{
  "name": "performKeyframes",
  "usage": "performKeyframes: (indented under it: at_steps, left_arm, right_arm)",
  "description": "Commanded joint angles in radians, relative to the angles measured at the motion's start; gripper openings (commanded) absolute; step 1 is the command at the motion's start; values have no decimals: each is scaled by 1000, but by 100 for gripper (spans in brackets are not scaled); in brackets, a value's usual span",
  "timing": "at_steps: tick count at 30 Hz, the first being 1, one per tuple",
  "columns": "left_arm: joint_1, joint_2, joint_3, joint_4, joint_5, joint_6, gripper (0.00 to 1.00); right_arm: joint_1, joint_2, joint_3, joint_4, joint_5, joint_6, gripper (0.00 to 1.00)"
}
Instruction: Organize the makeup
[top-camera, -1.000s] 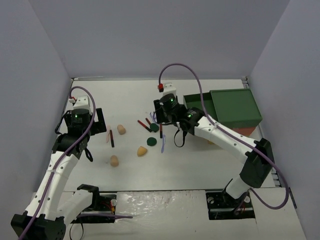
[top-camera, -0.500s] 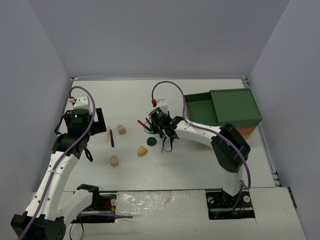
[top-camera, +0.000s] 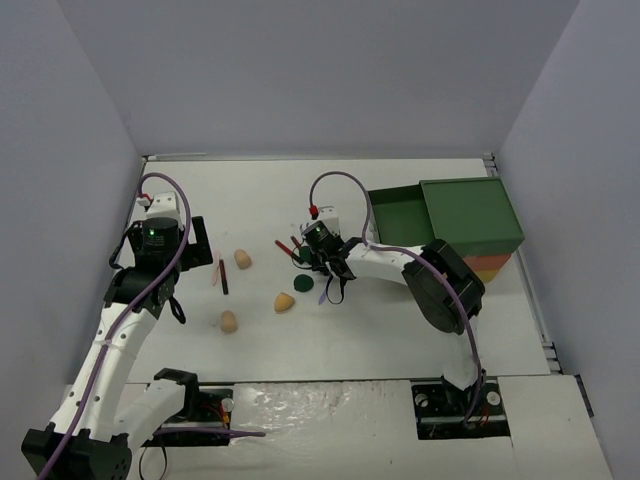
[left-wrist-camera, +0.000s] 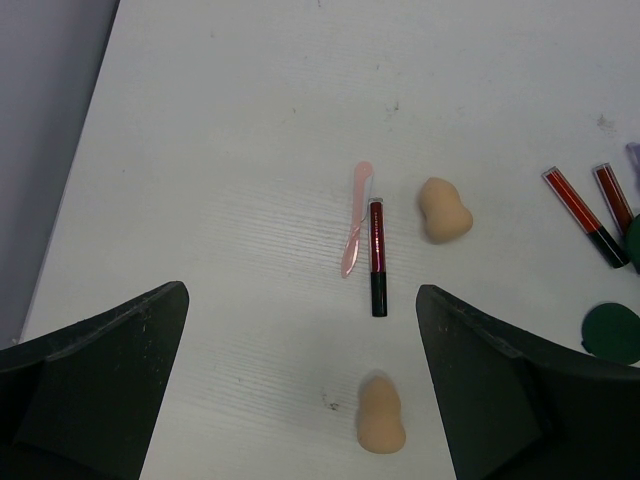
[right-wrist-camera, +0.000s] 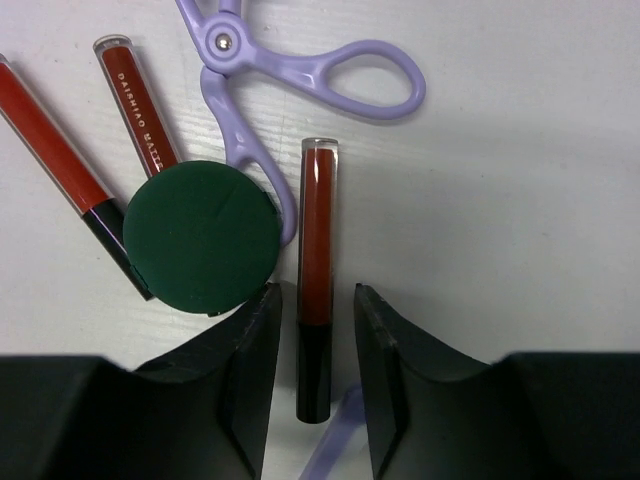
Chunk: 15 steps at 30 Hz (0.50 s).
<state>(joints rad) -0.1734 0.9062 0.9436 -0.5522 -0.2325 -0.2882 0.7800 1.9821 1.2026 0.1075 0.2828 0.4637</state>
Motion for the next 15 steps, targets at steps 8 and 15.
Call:
performKeyframes:
  at_steps: [8, 15]
  left_arm:
    - [9, -8, 54, 26, -4, 0, 97]
    - [9, -3, 54, 26, -2, -1, 97]
  right_arm:
    - [7, -54, -18, 41, 23, -9, 1]
    - [50, -251, 63, -81, 109, -83, 0]
